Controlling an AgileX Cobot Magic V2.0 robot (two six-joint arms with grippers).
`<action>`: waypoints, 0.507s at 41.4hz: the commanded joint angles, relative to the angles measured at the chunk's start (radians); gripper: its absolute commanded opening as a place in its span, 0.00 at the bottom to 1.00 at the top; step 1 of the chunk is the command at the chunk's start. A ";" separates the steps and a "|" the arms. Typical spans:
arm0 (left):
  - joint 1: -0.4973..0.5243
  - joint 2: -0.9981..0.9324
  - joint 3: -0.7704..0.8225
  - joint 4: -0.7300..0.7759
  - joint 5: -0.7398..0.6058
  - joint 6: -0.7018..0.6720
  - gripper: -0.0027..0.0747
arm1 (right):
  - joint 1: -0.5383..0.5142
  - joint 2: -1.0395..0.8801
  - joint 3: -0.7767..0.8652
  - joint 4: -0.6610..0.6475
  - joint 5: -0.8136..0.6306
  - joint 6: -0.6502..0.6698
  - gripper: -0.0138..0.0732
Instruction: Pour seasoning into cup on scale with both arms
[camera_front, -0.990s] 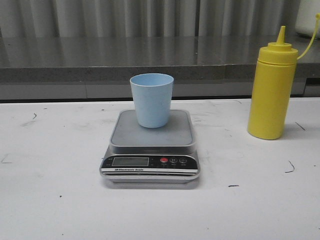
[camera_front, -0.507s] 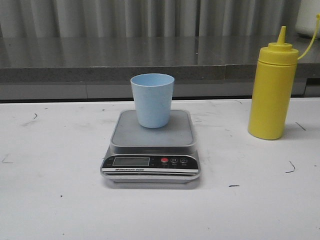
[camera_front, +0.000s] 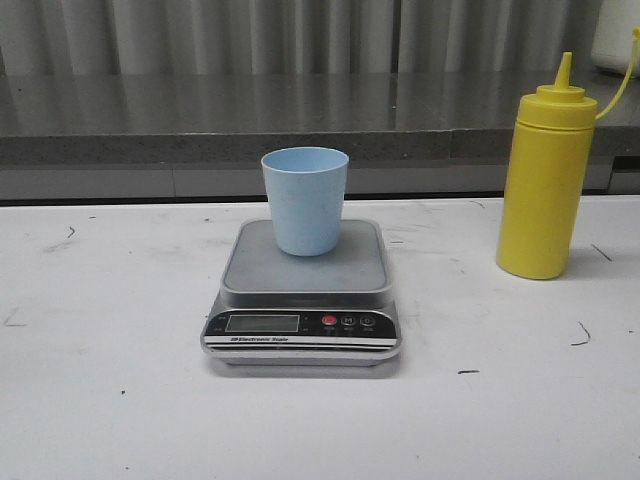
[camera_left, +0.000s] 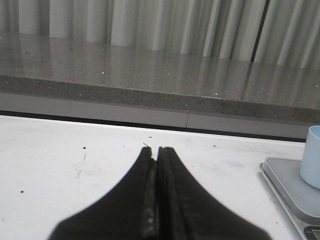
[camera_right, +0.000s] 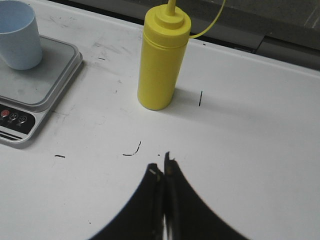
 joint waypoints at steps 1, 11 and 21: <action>0.000 -0.016 0.024 -0.009 -0.077 0.002 0.01 | -0.001 0.001 -0.034 -0.016 -0.070 -0.011 0.08; 0.000 -0.016 0.024 -0.009 -0.077 0.002 0.01 | -0.052 -0.134 0.087 0.014 -0.194 -0.011 0.08; 0.000 -0.016 0.024 -0.009 -0.077 0.002 0.01 | -0.148 -0.368 0.415 0.079 -0.595 -0.011 0.08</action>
